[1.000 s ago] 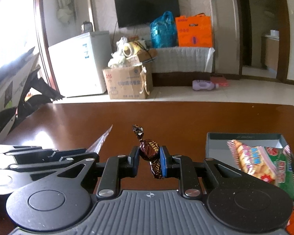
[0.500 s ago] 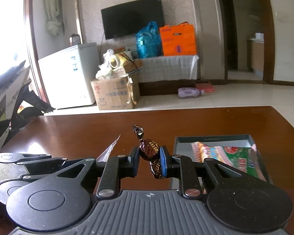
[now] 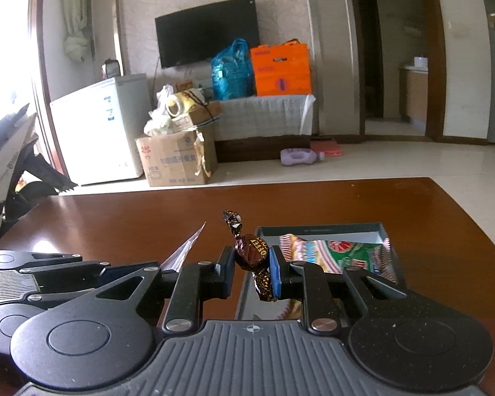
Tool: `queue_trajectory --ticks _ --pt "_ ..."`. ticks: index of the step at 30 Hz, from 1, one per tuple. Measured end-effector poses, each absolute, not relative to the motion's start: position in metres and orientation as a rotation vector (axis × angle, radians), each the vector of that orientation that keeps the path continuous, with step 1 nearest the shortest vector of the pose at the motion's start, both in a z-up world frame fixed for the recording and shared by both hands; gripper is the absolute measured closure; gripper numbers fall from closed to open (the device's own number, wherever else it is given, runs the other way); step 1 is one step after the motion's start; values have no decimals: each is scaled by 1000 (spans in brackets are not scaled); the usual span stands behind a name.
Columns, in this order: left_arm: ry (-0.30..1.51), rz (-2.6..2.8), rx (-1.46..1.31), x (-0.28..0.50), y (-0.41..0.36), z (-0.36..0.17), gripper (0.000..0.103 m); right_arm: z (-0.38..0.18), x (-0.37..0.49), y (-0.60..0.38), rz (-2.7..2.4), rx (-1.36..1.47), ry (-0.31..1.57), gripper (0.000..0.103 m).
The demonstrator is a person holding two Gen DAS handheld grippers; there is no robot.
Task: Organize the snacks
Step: 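Carry the clear packet and chocolate over the box with both tools, then lower the clear packet and chocolate into the box and open both tools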
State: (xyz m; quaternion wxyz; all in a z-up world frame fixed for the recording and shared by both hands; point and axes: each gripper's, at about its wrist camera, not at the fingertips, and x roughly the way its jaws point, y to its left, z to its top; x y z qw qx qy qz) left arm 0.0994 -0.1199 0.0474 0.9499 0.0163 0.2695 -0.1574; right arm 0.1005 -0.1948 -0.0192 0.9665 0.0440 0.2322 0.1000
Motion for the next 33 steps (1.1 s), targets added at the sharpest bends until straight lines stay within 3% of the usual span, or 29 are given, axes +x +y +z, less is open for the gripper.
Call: queue_trajectory --ticks 33 --pt "612 -485 127 110 -203 20 93 -51 108 -245 100 16 612 79"
